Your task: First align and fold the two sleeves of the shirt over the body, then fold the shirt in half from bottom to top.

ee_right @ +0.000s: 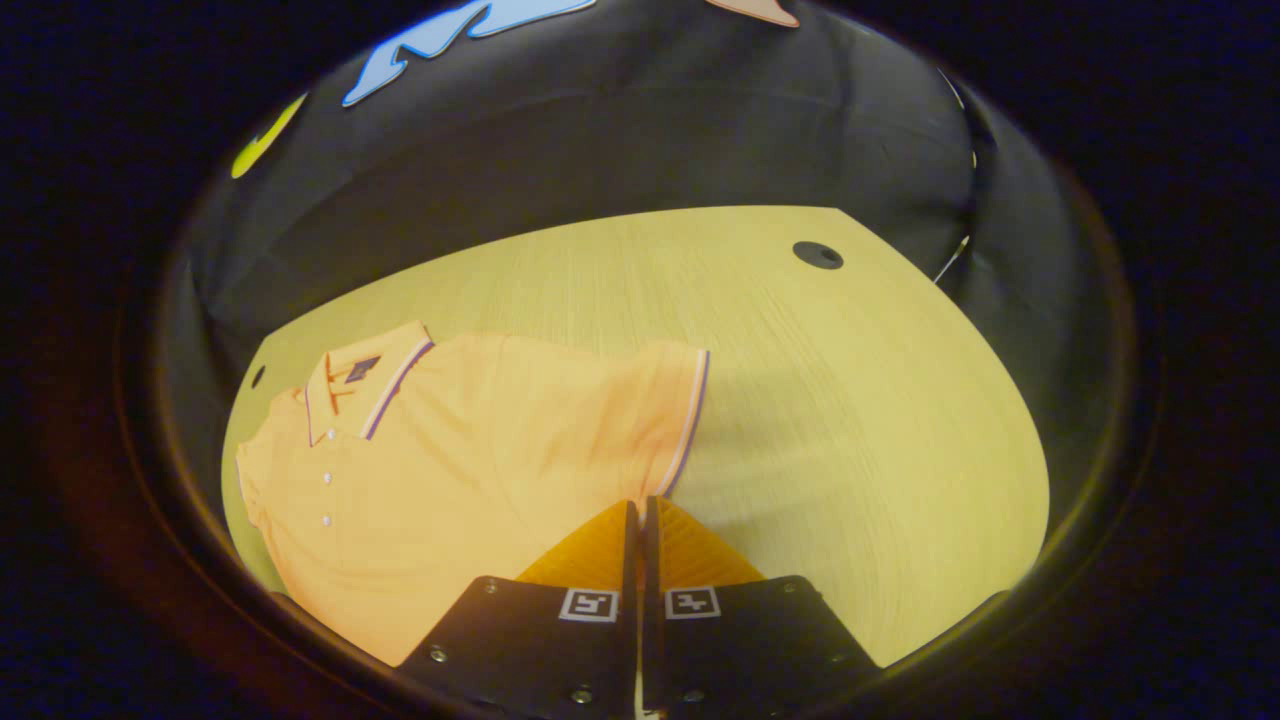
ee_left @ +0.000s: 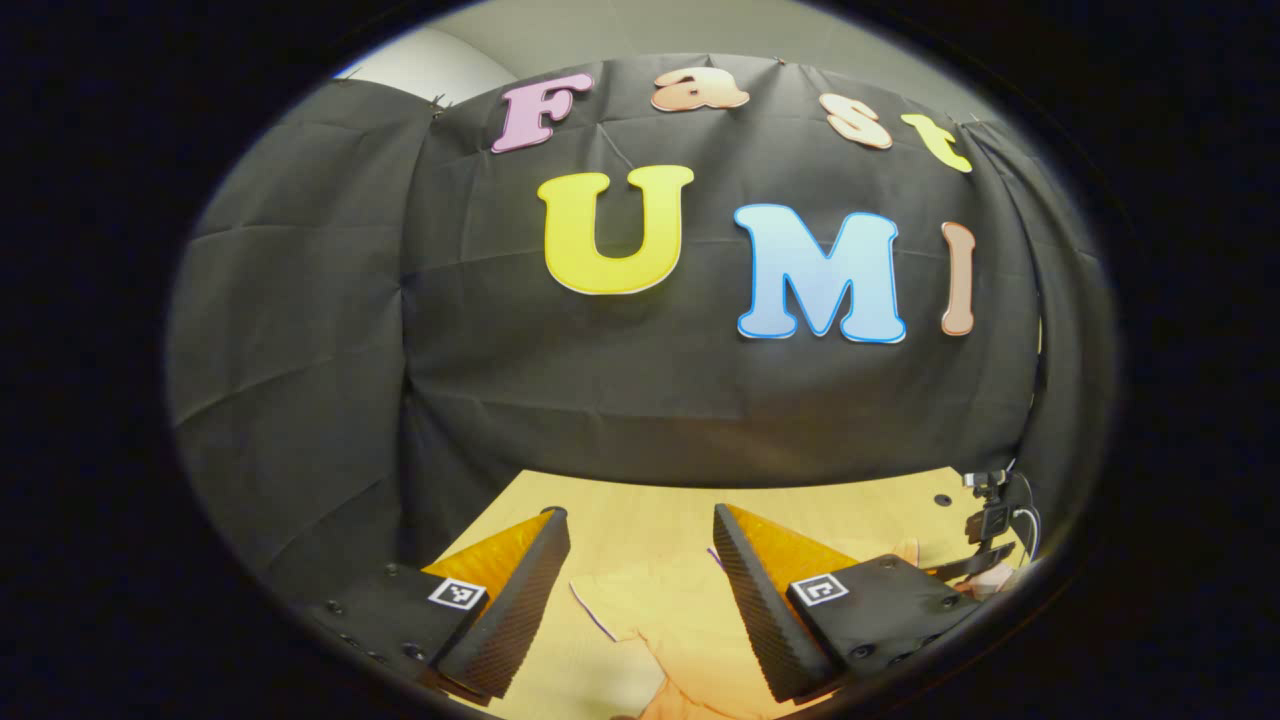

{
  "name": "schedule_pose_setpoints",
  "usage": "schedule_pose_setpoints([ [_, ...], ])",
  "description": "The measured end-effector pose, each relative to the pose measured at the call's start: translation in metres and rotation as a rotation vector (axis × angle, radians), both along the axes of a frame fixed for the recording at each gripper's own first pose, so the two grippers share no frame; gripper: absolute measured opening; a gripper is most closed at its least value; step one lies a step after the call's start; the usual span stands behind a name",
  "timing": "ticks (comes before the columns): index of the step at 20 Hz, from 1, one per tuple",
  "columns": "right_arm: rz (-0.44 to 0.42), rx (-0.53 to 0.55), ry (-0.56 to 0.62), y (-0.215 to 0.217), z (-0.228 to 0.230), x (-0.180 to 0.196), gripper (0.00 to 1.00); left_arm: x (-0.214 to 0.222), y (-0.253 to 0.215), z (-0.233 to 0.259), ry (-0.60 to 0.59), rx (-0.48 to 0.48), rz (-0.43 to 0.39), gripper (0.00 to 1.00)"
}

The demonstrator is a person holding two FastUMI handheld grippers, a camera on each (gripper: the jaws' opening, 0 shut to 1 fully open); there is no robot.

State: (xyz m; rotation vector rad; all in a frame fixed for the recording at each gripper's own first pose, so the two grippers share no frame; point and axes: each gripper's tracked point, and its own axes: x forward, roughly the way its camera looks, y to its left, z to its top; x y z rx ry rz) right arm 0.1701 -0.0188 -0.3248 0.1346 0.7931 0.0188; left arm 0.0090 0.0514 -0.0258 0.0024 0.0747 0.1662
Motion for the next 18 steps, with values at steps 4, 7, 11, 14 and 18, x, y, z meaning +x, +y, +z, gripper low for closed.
schedule_pose_setpoints([
  [4,0.007,-0.029,-0.010,0.000,0.004,0.001,0.00,0.000,0.004,-0.004,0.002,0.002,0.008,0.94],
  [7,0.023,-0.059,-0.032,0.006,0.014,0.003,0.00,-0.001,0.009,-0.004,-0.003,0.004,0.016,0.94],
  [11,0.076,-0.078,-0.122,0.033,0.050,0.012,0.00,-0.005,0.018,-0.005,-0.009,-0.001,0.032,0.94],
  [14,0.164,-0.091,-0.183,0.071,0.075,0.017,0.00,-0.008,0.026,-0.007,-0.011,-0.011,0.047,0.94],
  [18,0.316,-0.106,-0.227,0.135,0.092,0.010,0.00,-0.016,0.042,-0.009,-0.010,-0.014,0.076,0.94],
])
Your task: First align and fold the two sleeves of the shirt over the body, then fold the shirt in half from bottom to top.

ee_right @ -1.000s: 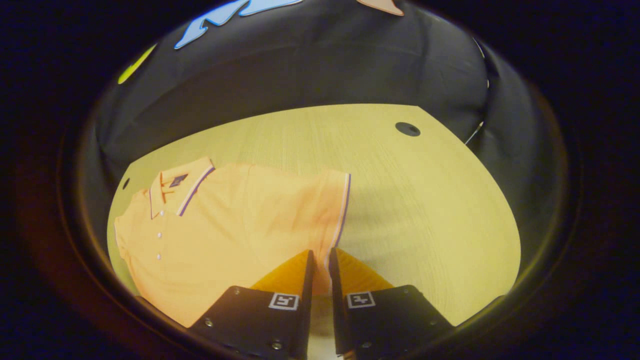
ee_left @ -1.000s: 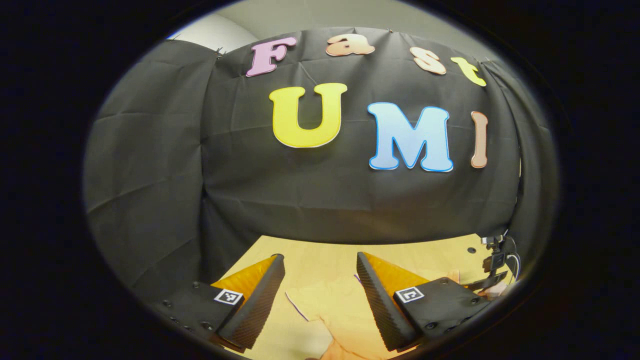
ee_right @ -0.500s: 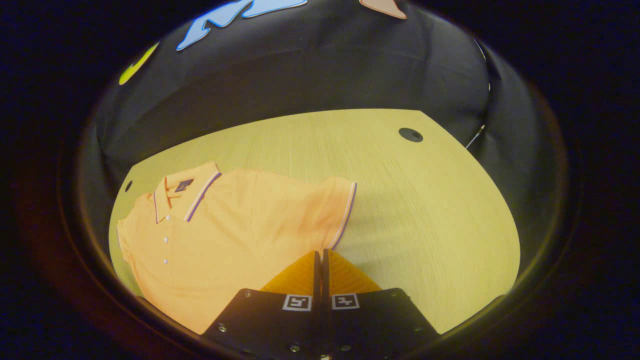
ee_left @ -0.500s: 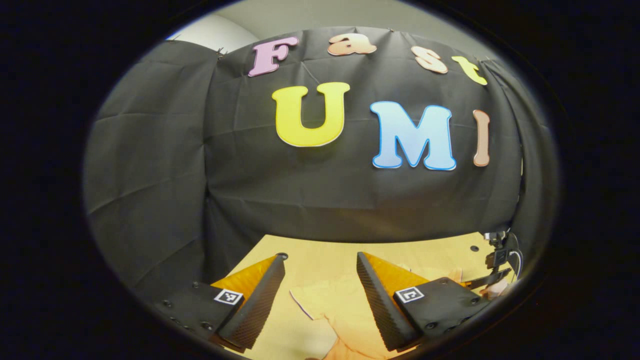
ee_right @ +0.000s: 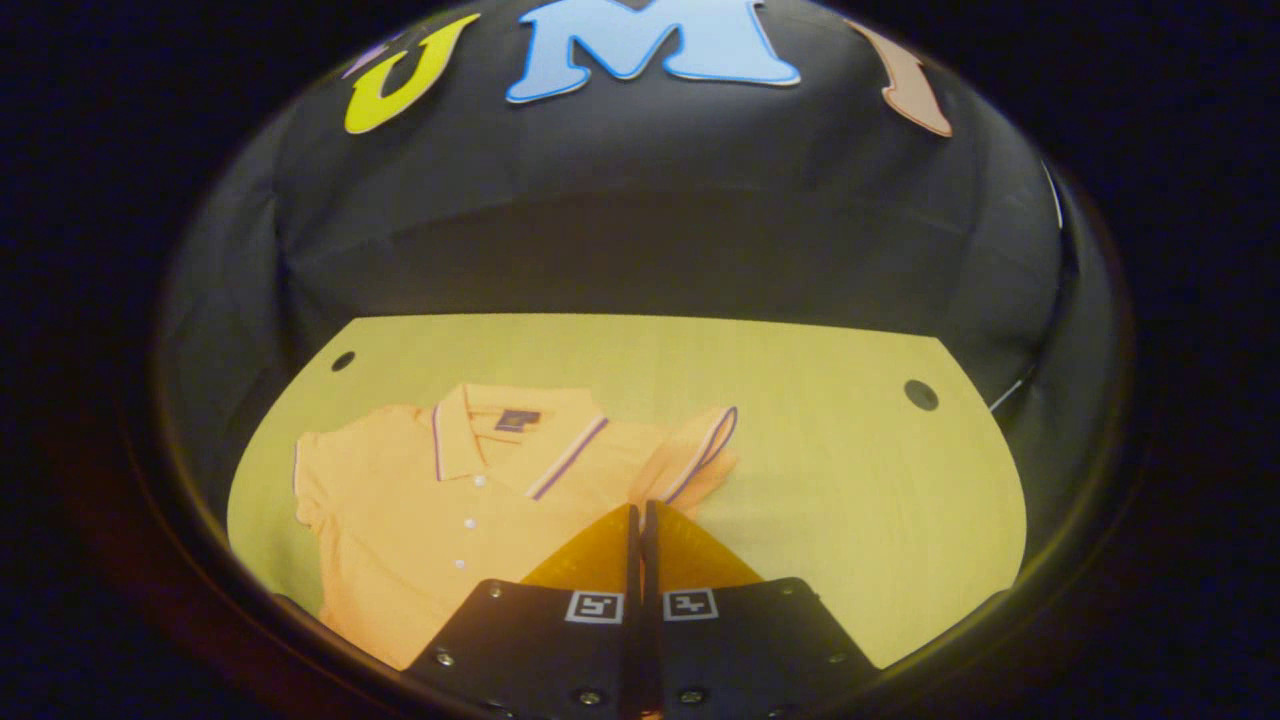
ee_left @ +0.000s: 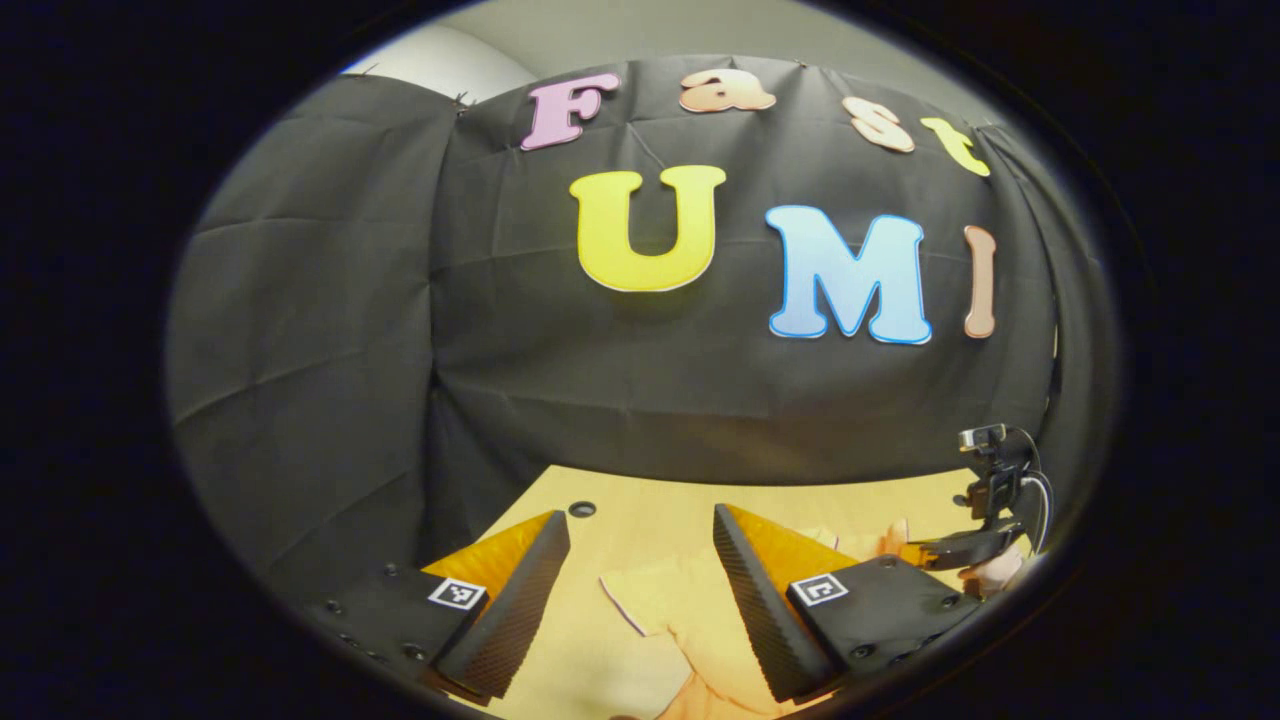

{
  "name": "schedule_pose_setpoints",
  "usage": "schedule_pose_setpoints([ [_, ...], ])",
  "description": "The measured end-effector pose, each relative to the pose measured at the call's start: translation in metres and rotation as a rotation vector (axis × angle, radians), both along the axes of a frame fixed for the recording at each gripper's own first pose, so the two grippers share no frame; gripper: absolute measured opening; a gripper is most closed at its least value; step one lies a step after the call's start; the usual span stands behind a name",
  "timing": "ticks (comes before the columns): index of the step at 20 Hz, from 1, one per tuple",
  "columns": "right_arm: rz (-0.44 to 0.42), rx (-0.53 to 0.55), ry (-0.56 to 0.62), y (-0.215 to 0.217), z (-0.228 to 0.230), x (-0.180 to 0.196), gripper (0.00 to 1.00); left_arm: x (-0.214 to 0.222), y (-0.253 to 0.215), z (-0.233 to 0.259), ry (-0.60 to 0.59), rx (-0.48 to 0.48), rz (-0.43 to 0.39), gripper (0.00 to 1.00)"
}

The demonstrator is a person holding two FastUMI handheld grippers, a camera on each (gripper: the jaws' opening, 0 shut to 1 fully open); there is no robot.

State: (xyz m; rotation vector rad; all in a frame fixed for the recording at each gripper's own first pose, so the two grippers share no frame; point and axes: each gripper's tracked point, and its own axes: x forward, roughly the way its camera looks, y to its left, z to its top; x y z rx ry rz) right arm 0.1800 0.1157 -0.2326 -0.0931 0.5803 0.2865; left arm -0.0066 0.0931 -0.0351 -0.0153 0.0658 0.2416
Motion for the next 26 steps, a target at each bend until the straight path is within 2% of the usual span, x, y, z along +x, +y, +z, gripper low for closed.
schedule_pose_setpoints([
  [4,0.112,-0.014,0.031,0.051,-0.012,-0.016,0.00,-0.010,0.019,-0.002,0.004,-0.002,0.039,0.94],
  [9,0.181,-0.078,0.102,0.075,-0.046,-0.031,0.00,-0.023,0.041,-0.014,0.020,-0.017,0.084,0.94],
  [12,0.179,-0.095,0.141,0.077,-0.060,-0.032,0.02,-0.027,0.048,-0.019,0.029,-0.024,0.098,0.94],
  [13,0.183,-0.076,0.159,0.079,-0.060,-0.036,0.06,-0.026,0.050,-0.021,0.033,-0.025,0.100,0.94],
  [14,0.174,-0.067,0.166,0.079,-0.059,-0.036,0.14,-0.026,0.052,-0.023,0.037,-0.027,0.100,0.94],
  [15,0.167,-0.060,0.163,0.077,-0.057,-0.037,0.14,-0.024,0.051,-0.026,0.040,-0.030,0.098,0.96],
  [16,0.158,-0.057,0.159,0.075,-0.055,-0.036,0.25,-0.021,0.051,-0.028,0.042,-0.034,0.094,0.95],
  [17,0.152,-0.052,0.155,0.073,-0.051,-0.036,0.28,-0.019,0.050,-0.031,0.047,-0.039,0.088,0.94],
  [23,0.115,0.013,0.111,0.061,-0.018,-0.045,0.30,0.009,0.038,-0.059,0.088,-0.058,0.038,0.96],
  [26,0.103,0.050,0.070,0.053,0.008,-0.057,0.30,0.034,0.032,-0.088,0.129,-0.071,-0.002,0.96],
])
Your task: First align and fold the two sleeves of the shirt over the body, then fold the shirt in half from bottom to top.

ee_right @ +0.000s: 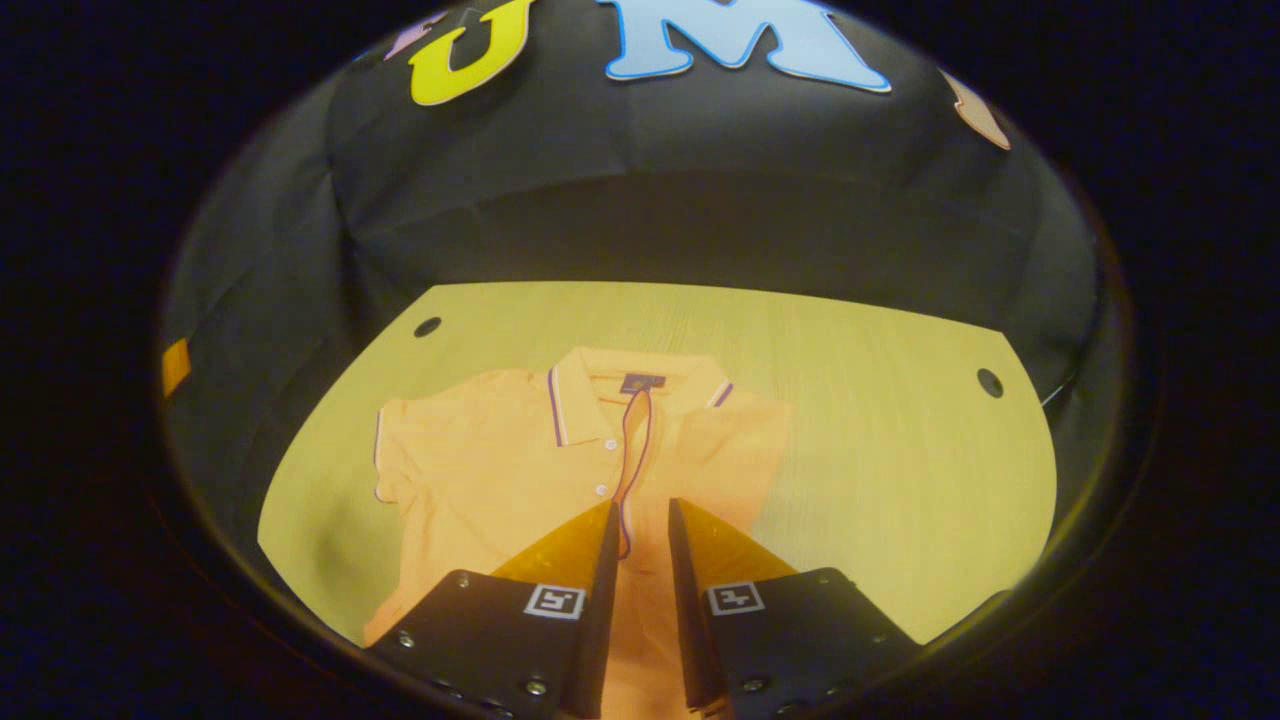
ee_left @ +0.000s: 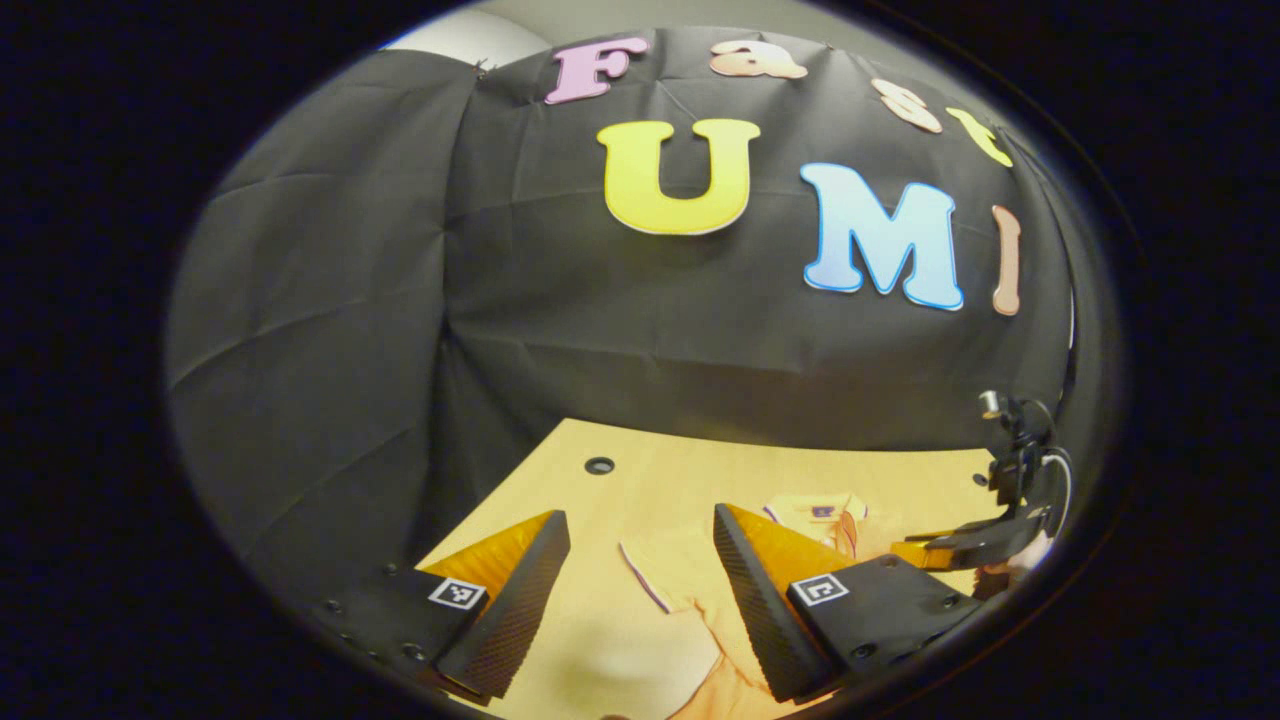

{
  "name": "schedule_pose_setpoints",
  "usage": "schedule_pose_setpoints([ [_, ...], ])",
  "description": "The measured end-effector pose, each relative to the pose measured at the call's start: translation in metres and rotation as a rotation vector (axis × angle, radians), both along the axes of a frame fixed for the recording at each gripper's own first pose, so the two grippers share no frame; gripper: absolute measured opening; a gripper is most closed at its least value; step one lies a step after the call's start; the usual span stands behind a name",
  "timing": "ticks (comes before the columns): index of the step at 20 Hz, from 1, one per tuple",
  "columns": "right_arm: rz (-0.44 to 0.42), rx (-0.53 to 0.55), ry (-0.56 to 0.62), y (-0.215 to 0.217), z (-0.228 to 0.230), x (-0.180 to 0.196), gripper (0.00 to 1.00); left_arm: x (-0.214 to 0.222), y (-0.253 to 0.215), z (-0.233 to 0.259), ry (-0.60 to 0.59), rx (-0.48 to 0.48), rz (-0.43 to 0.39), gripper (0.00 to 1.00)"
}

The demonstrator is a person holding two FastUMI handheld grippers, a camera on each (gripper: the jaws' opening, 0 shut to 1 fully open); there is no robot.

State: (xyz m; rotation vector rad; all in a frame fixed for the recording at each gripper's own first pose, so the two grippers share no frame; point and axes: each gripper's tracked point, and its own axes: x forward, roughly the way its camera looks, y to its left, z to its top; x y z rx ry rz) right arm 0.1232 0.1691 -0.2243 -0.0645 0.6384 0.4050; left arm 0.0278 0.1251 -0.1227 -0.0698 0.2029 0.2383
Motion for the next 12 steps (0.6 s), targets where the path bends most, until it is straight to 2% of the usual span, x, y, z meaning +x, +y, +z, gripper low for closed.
schedule_pose_setpoints([
  [6,-0.043,0.041,-0.062,-0.030,0.043,-0.041,0.30,0.058,-0.005,-0.087,0.117,-0.017,-0.052,0.94],
  [8,-0.073,0.064,-0.065,-0.041,0.053,-0.056,0.30,0.074,-0.003,-0.118,0.172,-0.037,-0.053,0.97],
  [9,-0.092,0.075,-0.065,-0.047,0.058,-0.062,0.27,0.079,-0.002,-0.136,0.200,-0.051,-0.052,0.94],
  [10,-0.113,0.083,-0.065,-0.054,0.061,-0.068,0.30,0.086,-0.002,-0.152,0.227,-0.064,-0.046,0.94],
  [12,-0.154,0.091,-0.065,-0.068,0.066,-0.079,0.30,0.094,0.000,-0.185,0.290,-0.091,-0.039,0.96],
])
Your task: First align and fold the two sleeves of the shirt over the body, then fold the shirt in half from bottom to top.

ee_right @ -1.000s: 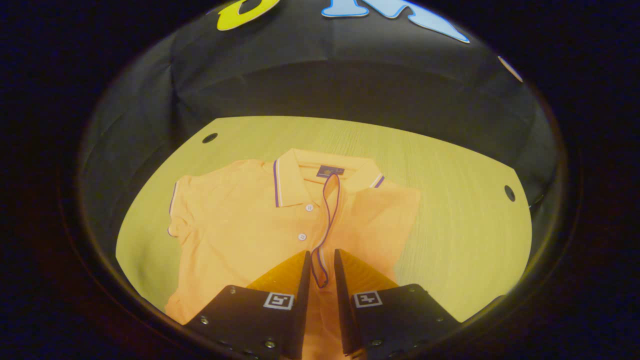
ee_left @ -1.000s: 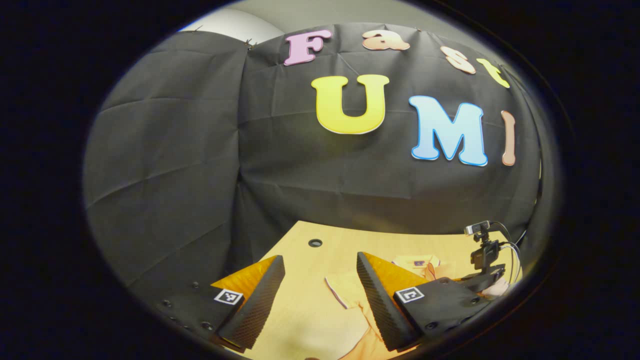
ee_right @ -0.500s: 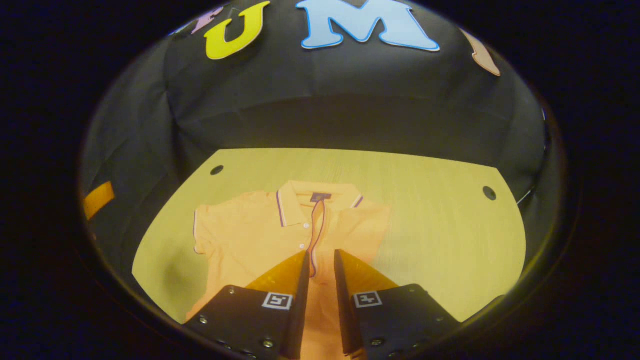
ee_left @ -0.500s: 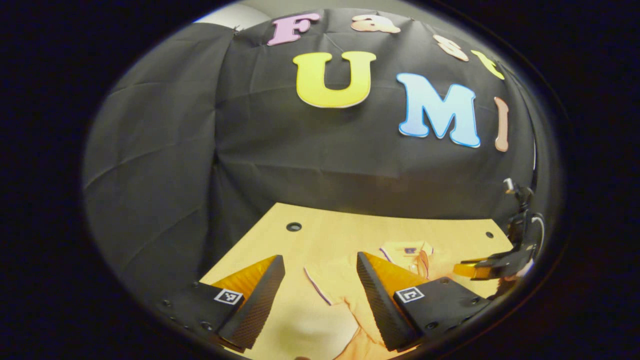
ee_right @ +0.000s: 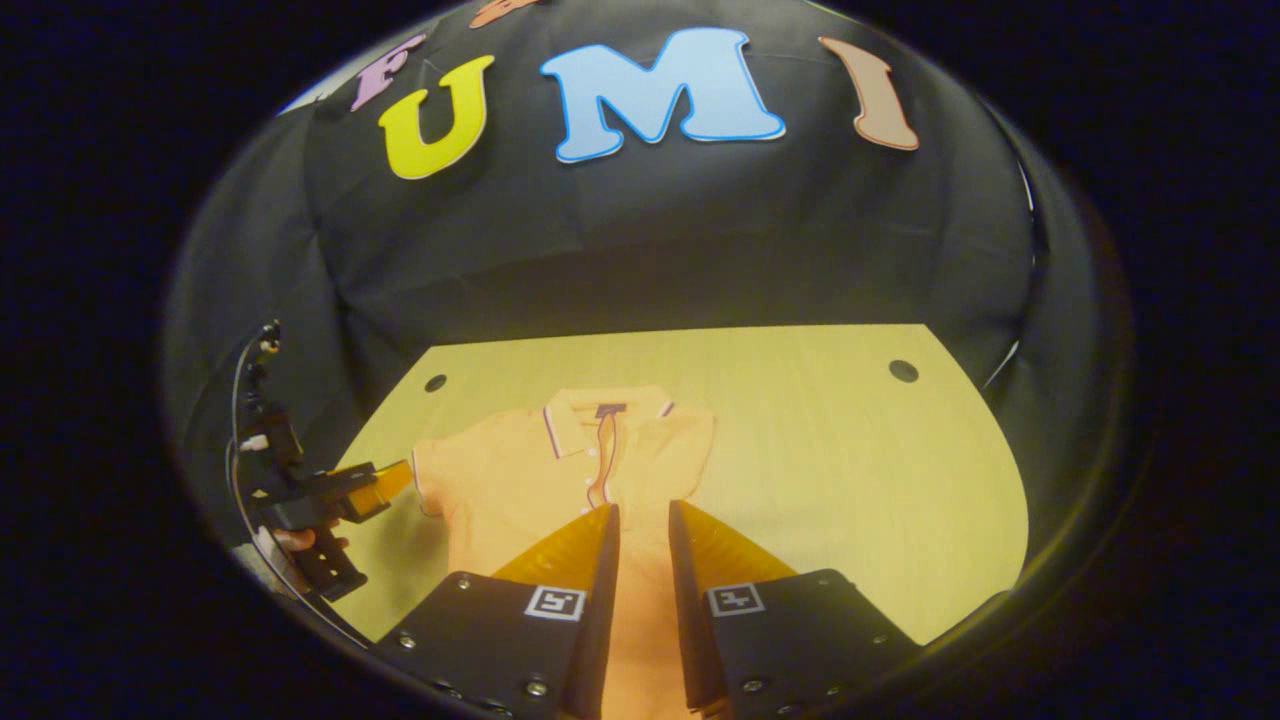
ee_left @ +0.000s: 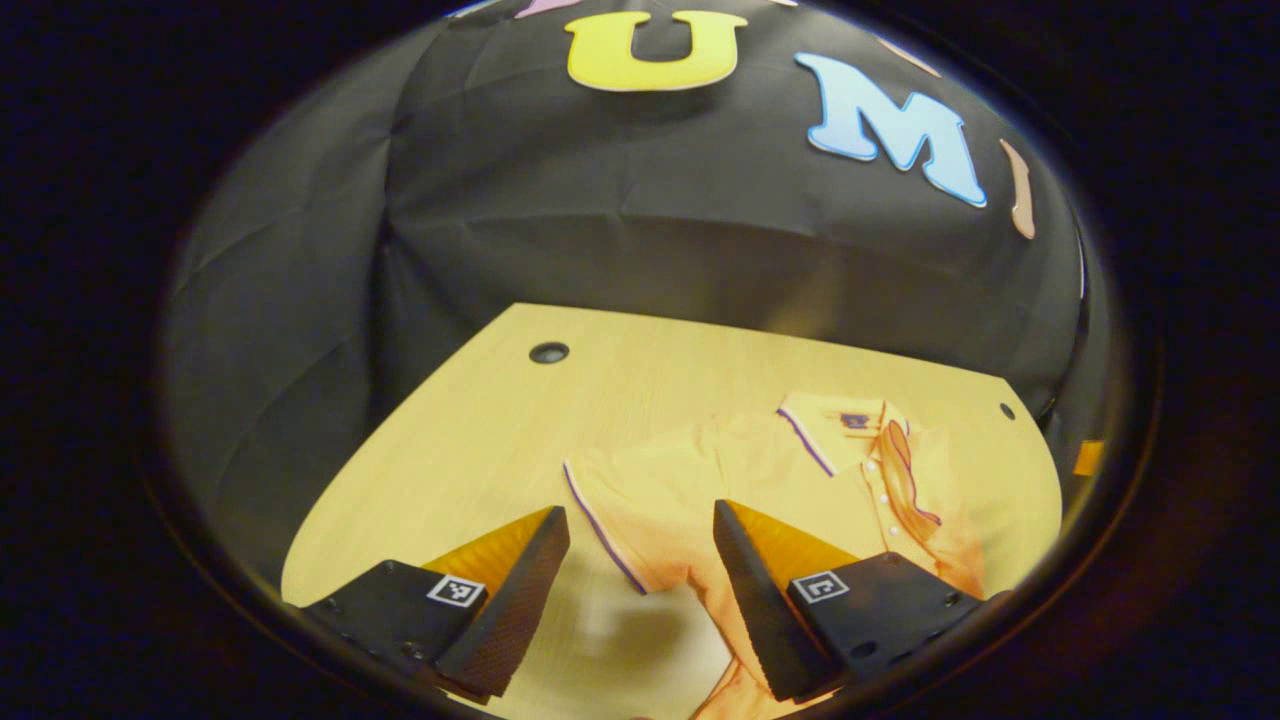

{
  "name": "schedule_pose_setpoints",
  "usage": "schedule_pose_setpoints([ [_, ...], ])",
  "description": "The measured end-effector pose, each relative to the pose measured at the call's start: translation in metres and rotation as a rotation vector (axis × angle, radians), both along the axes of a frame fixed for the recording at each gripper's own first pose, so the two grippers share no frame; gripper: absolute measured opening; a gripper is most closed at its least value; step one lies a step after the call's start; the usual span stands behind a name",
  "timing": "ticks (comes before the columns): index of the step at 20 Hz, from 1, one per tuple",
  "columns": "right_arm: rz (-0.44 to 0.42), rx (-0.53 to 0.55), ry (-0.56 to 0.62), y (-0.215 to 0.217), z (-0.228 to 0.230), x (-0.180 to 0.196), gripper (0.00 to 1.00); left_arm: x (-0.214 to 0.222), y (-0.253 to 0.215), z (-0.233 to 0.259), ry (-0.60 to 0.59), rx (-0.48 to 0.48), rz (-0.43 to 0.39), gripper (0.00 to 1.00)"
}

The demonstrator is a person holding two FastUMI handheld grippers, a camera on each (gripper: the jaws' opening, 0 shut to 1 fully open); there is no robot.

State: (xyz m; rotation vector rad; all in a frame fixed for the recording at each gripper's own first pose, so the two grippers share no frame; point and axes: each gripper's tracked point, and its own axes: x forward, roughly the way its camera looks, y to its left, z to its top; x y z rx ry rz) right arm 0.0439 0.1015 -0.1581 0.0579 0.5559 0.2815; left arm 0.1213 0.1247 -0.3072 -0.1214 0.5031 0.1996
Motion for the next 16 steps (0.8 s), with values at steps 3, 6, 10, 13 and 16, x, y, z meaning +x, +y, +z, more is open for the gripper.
schedule_pose_setpoints([
  [3,-0.054,-0.001,0.007,-0.021,0.003,-0.011,0.30,0.010,0.005,-0.039,0.079,-0.015,0.014,0.95],
  [6,-0.097,-0.005,0.017,-0.035,0.000,-0.018,0.30,0.016,0.010,-0.055,0.110,-0.019,0.019,0.95],
  [10,-0.120,-0.007,0.031,-0.041,-0.004,-0.022,0.30,0.017,0.013,-0.066,0.134,-0.001,0.038,0.96],
  [13,-0.114,-0.005,0.036,-0.037,-0.005,-0.021,0.30,0.021,0.007,-0.067,0.141,0.030,0.033,0.91],
  [16,-0.107,0.002,0.039,-0.032,-0.006,-0.021,0.27,0.028,0.003,-0.064,0.098,-0.003,0.043,0.52],
])
